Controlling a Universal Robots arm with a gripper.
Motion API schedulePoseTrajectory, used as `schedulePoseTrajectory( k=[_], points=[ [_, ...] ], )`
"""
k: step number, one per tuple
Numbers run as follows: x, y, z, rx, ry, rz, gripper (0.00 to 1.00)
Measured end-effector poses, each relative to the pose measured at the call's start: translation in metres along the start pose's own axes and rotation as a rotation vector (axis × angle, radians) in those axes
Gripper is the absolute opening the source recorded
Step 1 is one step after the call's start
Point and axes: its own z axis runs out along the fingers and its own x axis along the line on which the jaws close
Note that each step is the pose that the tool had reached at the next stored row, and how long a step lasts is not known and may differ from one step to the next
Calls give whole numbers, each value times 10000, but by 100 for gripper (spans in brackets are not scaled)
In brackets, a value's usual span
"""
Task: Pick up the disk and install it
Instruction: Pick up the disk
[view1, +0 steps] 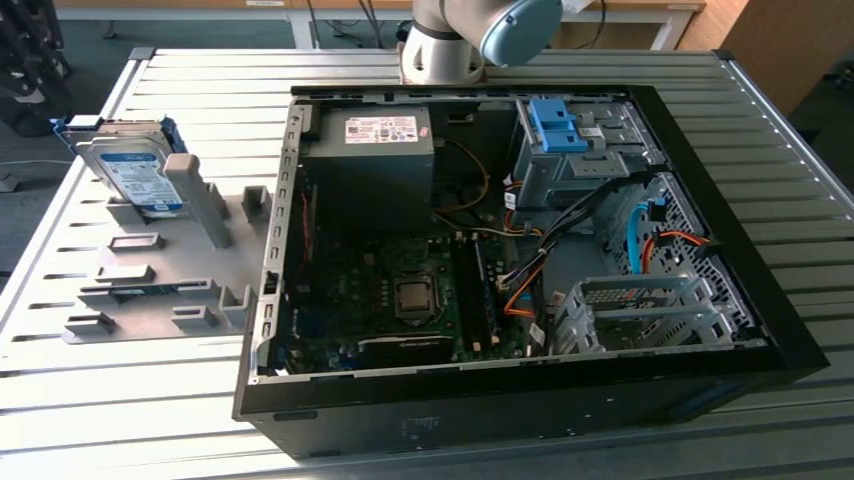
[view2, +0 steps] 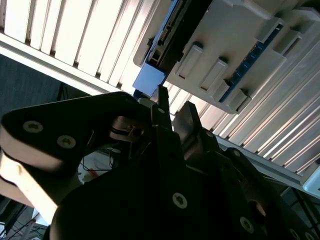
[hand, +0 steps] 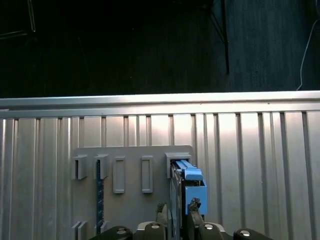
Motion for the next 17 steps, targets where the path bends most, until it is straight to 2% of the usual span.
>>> schedulePoseTrajectory(
  k=[2,3,7,17],
  points=[
    [-13,-1,25,-1,-8,88,31],
    [-27,0,36,-2,-19,93,37],
    [-81,1,72,-2,-74,92,37],
    [-86,1,82,-2,-76,92,37]
  ],
)
